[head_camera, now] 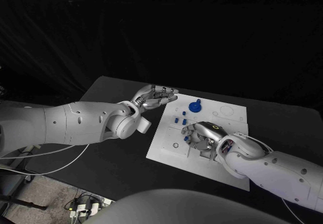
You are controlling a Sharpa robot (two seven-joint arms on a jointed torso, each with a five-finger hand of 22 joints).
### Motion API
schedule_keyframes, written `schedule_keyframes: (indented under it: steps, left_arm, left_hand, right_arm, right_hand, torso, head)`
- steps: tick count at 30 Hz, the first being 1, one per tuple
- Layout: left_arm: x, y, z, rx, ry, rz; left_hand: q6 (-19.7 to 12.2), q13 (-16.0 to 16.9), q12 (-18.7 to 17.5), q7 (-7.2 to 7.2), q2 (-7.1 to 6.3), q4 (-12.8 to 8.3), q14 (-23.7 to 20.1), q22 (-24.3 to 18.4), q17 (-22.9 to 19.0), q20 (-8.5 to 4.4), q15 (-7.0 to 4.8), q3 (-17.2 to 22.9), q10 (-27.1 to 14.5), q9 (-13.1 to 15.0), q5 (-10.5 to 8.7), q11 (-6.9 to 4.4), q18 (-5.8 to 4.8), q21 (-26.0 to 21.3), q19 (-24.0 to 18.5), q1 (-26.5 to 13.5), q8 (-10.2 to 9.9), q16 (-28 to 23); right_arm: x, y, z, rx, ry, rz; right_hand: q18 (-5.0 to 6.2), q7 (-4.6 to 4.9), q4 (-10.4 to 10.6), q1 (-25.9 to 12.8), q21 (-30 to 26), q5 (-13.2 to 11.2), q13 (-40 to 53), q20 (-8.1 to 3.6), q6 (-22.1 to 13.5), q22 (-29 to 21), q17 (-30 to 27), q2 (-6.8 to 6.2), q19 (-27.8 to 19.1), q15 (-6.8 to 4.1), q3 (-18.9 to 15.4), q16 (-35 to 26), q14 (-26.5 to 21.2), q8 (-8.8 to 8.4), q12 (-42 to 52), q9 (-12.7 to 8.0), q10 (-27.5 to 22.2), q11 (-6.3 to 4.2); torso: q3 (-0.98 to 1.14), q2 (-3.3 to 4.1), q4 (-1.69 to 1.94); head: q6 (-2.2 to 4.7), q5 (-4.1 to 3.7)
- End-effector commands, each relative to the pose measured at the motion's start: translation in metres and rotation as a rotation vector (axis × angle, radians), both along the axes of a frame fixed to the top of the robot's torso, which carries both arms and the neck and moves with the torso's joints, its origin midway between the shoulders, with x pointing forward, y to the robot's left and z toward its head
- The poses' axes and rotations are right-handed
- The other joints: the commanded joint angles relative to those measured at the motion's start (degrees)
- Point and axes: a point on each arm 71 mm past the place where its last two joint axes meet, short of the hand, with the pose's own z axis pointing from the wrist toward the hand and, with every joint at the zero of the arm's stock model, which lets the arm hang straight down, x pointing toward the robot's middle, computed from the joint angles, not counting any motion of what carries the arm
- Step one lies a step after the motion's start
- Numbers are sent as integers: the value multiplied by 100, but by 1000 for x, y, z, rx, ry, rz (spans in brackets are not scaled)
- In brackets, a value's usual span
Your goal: Assemble the parts on the task board
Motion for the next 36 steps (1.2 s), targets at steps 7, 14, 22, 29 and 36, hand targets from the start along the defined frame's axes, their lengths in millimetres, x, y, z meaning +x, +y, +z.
schedule_keyframes:
  steps: [7, 14, 22, 29, 36]
  left_arm:
    - [-1, -2, 0, -9, -2, -18]
    - [-1, -2, 0, -8, -2, -17]
    - [-1, -2, 0, -8, -3, -17]
    - [0, -3, 0, -8, -6, -17]
    - [1, -6, 0, -1, -15, -24]
  left_hand:
    - [-14, -4, 35, 47, -1, 4, 24, -22, 9, 2, 30, 34, -13, 1, 53, 28, 105, 25, 35, 94, 8, 41]
    - [-17, -4, 36, 48, -6, 1, 23, -22, 9, 3, 30, 33, -14, 1, 59, 30, 104, 24, 39, 104, 7, 37]
    - [-21, -5, 35, 51, -15, 1, 20, -8, 7, 3, 30, 27, -18, 1, 61, 31, 104, 26, 48, 108, 6, 31]
    - [-25, -5, 34, 51, -20, 5, 16, 58, 6, 4, 28, 23, -23, 0, 62, 31, 104, 34, 78, 108, 5, 23]
    - [-31, -6, 33, 48, -19, 9, 44, 176, 12, 11, 22, 21, -38, 0, 69, 29, 107, 61, 166, 124, 5, 71]
  right_arm:
    - [-1, -1, -3, -31, 6, 2]
    - [-1, -5, 0, -33, -38, -4]
    - [0, -19, 21, -11, -130, -15]
    - [10, -46, 71, 35, -166, -53]
    - [21, -83, 112, 50, -209, -115]
  right_hand:
    - [39, -104, 129, -117, -66, -712, -3, 24, -236, 872, 271, -19, -30, 29, -77, -29, -43, -4, 81, -383, -73, 9]
    - [37, -141, 283, -239, -79, -1258, -6, 39, -261, 874, 260, -93, -8, 38, -285, -21, -39, 6, 129, -587, -75, 21]
    - [32, -134, 451, -346, -78, -1564, 5, 42, -230, 880, 255, -154, 24, 37, -513, -14, -28, 20, 187, -718, -67, 22]
    - [29, -123, 450, -151, -76, -1175, -12, 18, -145, 887, 257, -46, 48, 3, -474, -6, -18, 37, 196, -809, -85, -8]
    - [5, -85, 327, 187, 31, -850, -22, -27, 196, 928, 289, 66, 142, -59, -276, 18, 10, 156, 295, -869, 95, -94]
  torso:
    - [2, 2, 3]
    - [1, -1, 0]
    - [2, 1, 2]
    - [1, -6, -10]
    - [2, -8, -14]
  head:
    - [0, 11]
    - [0, 8]
    - [0, -85]
    - [0, -265]
    - [0, -558]
